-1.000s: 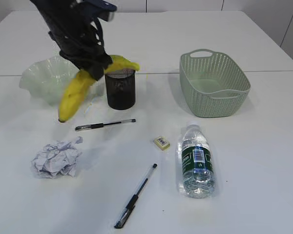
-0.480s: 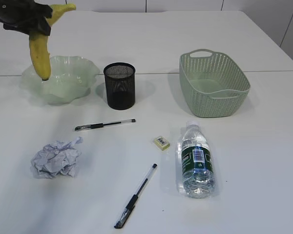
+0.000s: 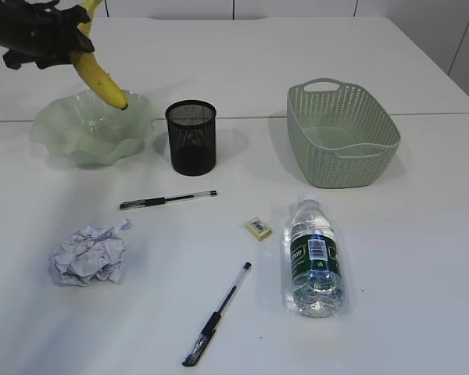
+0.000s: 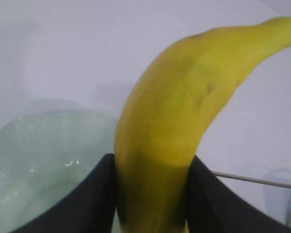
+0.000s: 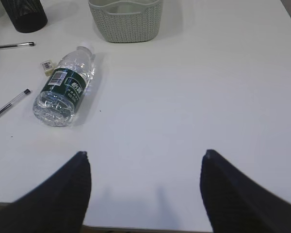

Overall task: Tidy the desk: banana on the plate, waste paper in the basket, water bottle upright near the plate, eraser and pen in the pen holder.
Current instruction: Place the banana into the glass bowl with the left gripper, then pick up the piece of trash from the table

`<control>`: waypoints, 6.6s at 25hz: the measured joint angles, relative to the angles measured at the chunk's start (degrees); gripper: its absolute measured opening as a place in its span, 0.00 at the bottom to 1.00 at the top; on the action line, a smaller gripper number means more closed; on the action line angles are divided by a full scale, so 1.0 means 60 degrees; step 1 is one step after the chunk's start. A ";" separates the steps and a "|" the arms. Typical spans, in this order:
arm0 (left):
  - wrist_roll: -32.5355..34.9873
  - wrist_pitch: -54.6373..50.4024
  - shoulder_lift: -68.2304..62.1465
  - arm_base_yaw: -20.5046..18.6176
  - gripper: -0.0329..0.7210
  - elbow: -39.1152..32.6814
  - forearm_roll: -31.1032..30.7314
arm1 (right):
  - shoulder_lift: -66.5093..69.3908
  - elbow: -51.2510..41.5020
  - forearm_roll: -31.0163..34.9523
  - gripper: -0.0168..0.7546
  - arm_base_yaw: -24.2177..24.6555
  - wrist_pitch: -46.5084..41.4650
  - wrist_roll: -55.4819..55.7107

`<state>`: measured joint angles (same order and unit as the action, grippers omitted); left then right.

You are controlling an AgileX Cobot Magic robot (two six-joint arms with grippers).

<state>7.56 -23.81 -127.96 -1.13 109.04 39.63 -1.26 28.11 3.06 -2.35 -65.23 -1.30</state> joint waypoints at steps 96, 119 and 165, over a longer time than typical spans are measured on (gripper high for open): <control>-0.0292 -0.5130 0.6252 0.0000 0.56 -0.5220 -0.4442 | 0.0000 0.0000 0.0081 0.70 0.0000 0.0022 0.0000; 0.1155 -0.4006 0.8584 0.2140 0.65 -0.8934 -0.4323 | 0.0000 0.0000 0.0081 0.70 0.0000 0.0022 0.0000; 0.6575 -0.2083 0.4451 0.1777 0.66 -0.8934 -0.2866 | 0.7436 0.3996 0.3799 0.70 0.0000 0.2273 -0.4184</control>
<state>47.00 -36.31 -101.25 9.53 55.43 22.44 43.35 52.09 25.85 -2.35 -51.59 -26.40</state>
